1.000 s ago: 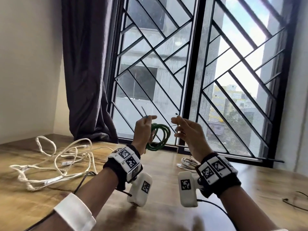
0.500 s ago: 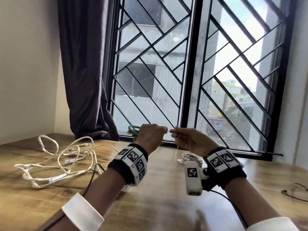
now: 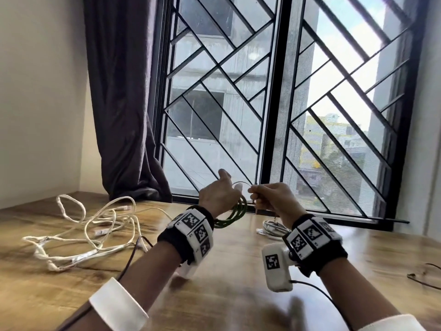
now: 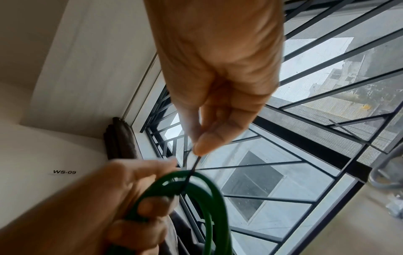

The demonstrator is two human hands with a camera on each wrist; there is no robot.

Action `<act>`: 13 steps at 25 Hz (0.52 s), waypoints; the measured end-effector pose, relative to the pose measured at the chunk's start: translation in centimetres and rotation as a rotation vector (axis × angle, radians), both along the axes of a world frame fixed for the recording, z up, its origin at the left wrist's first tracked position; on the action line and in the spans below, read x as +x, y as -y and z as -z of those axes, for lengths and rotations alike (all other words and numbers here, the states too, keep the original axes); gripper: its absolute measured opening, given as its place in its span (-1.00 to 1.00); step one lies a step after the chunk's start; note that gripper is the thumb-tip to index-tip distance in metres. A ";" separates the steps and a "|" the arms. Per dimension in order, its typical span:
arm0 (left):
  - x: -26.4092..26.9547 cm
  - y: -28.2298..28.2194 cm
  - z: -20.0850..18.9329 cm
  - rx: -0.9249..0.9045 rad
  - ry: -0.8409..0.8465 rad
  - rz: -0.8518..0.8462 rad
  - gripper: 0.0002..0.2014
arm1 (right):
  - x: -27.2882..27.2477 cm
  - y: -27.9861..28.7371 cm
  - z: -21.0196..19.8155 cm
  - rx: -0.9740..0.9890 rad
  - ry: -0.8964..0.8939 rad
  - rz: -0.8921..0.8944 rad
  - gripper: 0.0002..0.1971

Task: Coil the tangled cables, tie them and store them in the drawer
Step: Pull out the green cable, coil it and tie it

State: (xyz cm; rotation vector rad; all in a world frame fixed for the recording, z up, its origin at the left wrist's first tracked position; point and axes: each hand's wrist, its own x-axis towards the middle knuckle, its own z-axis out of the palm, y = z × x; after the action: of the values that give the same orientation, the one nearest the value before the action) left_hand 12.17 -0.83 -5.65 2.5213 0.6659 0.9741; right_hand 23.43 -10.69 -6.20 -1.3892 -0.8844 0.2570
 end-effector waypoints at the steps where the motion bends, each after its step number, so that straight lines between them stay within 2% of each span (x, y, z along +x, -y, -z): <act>1: 0.2 -0.2 0.0 -0.189 0.064 0.097 -0.65 | 0.0 -0.3 0.2 0.059 0.008 0.023 -0.83; 3: 0.6 -0.4 0.3 -0.488 0.244 0.287 -0.74 | 0.1 -0.9 0.5 0.138 0.066 0.103 -0.83; 5: 0.8 -0.3 0.6 -0.651 0.386 0.376 -0.81 | 0.0 -1.3 0.6 0.184 0.120 0.185 -0.85; 10: 1.5 0.6 0.6 -0.683 0.542 0.396 -0.86 | -0.3 -1.8 0.6 0.243 0.109 0.263 -0.87; 13: 1.8 0.5 0.9 -0.677 0.526 0.425 -0.96 | -0.4 -1.8 0.9 0.264 0.054 0.217 -0.88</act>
State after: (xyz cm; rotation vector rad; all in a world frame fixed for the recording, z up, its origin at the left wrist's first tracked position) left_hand 13.97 -1.33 -6.51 1.6242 0.2198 0.9779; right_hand 23.04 -8.86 -7.05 -1.2368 -0.7738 -0.0624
